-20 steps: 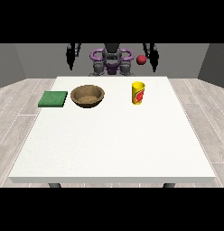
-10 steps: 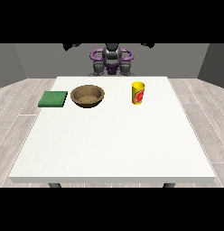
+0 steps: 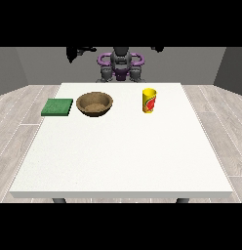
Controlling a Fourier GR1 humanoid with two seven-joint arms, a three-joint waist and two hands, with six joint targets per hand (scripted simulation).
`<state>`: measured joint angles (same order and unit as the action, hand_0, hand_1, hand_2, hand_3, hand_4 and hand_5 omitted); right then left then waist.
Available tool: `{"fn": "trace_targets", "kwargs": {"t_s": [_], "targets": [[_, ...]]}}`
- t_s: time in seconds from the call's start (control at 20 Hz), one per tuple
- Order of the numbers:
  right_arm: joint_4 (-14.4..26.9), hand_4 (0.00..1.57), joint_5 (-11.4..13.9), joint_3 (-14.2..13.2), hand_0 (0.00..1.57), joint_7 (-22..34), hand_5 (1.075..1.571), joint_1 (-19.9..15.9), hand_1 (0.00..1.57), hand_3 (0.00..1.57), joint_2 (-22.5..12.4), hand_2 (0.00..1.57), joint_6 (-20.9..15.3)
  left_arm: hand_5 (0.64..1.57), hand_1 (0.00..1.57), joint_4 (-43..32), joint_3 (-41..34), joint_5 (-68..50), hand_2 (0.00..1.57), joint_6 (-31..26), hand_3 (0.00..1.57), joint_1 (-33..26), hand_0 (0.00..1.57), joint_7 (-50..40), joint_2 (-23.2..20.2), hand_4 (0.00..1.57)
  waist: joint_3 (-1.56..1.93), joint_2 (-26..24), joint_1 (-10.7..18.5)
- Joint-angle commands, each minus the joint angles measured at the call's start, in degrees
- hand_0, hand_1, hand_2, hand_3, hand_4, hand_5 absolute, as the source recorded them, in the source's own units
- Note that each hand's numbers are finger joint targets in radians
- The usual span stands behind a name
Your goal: Pick the cup and pour the ball into the bowl, then pick the bowl and place it on the pad
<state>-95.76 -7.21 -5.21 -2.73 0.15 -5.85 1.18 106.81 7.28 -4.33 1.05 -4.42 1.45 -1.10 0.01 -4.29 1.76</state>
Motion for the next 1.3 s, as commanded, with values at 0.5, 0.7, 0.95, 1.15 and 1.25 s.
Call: {"fn": "trace_targets", "kwargs": {"t_s": [0.5, 0.7, 0.95, 1.15, 1.25], "targets": [[11.6, 0.0, -0.4, -2.6, 0.0, -13.5, 1.561, -11.3, 0.0, 0.0, -2.4, 0.0, 5.2, 1.252, 0.0, -20.8, -14.5, 1.7, 0.0, -0.4, 0.0, 21.3, 0.0, 11.2, -7.7, 0.0, -0.01, 17.6, -5.0], [14.8, 0.0, -3.3, -6.8, 0.0, -10.9, 1.561, -17.4, 0.0, 0.0, -7.5, 0.0, 7.9, 1.25, 0.0, -28.4, -15.1, 2.2, 0.0, -1.7, 0.0, 22.9, 0.0, 17.7, -8.0, 0.0, -0.02, 18.7, -4.8], [21.3, 0.0, -2.8, -7.7, 0.0, -15.6, 1.562, -18.8, 0.0, 0.0, -7.3, 0.0, 8.4, 1.236, 0.0, -35.8, -13.9, 6.0, 0.0, 2.8, 0.0, 26.5, 0.0, 22.3, -5.1, 0.0, -0.01, 18.2, -5.2], [22.7, 0.0, -3.1, -7.9, 0.0, -17.3, 1.564, -16.4, 0.0, 0.0, -7.1, 0.0, 9.6, 1.232, 0.0, -43.3, -16.4, 6.1, 0.0, 3.8, 0.0, 27.4, 0.0, 28.3, -5.7, 0.0, -0.02, 17.9, -6.8], [25.0, 0.0, -4.5, -9.4, 0.0, -18.0, 1.563, -17.7, 0.0, 0.0, -9.3, 0.0, 12.0, 1.249, 0.0, -45.5, -15.0, 6.5, 0.0, 3.4, 0.0, 25.5, 0.0, 32.8, -3.6, 0.0, -0.02, 18.9, -6.1]]}}
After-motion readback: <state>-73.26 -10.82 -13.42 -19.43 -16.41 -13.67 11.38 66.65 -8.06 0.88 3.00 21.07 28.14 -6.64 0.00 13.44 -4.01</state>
